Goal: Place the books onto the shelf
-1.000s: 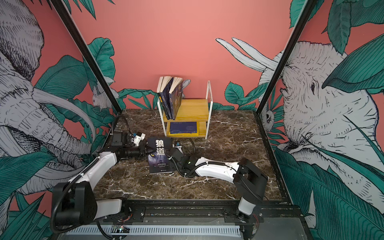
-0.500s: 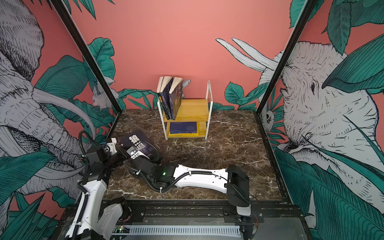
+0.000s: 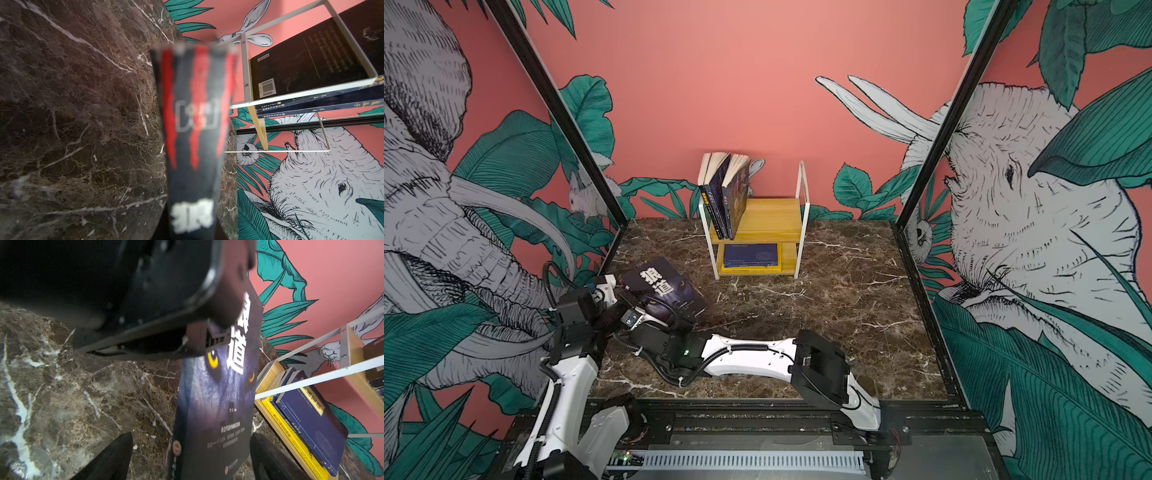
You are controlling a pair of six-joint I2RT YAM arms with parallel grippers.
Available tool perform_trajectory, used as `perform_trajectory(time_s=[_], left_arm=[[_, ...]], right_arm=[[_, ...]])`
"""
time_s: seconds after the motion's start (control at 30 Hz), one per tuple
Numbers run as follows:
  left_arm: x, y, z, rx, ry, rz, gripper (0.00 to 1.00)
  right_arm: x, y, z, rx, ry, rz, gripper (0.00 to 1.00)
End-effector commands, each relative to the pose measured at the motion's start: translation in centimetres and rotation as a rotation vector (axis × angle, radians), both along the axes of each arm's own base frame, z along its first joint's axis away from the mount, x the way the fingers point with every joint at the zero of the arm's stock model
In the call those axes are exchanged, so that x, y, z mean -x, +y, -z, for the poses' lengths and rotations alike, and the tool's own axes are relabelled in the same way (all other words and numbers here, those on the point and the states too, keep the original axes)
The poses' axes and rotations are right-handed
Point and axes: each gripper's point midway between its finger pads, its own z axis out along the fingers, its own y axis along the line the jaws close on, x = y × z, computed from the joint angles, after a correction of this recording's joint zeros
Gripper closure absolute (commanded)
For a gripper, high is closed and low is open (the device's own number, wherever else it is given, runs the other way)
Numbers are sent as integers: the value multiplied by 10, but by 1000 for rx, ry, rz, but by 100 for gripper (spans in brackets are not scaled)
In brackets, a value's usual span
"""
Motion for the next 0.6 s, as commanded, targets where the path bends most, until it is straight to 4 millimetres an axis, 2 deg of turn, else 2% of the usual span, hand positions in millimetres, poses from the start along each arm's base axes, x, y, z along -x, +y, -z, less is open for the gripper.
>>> perform_trajectory(time_s=[0.0,0.07,0.13,0.27,0.3,0.4,0.53,0.57], left_arm=[[-4,0,-22,-3,-86,9,100],[-5,-1,-21,-2,-88,13,100],[-5,-2,-22,4,-78,23,100],[-7,-4,-22,16,-73,36,100],[-8,-4,-23,18,-71,41,98],[-9,-6,-25,24,-43,68,82],[-11,-9,-21,35,-33,89,54],[-12,-9,-21,37,-32,94,49]], right_arm=[[-24,-1,-7,-34,-37,48,23],[-31,0,-4,-47,-36,51,33],[-38,-2,-3,-51,-36,63,49],[-45,-8,-2,-21,-93,68,98],[-47,-13,-4,-1,-123,73,100],[-46,-31,-16,-20,-200,65,100],[-42,-64,-37,-89,-305,78,100],[-41,-73,-35,-75,-322,88,100]])
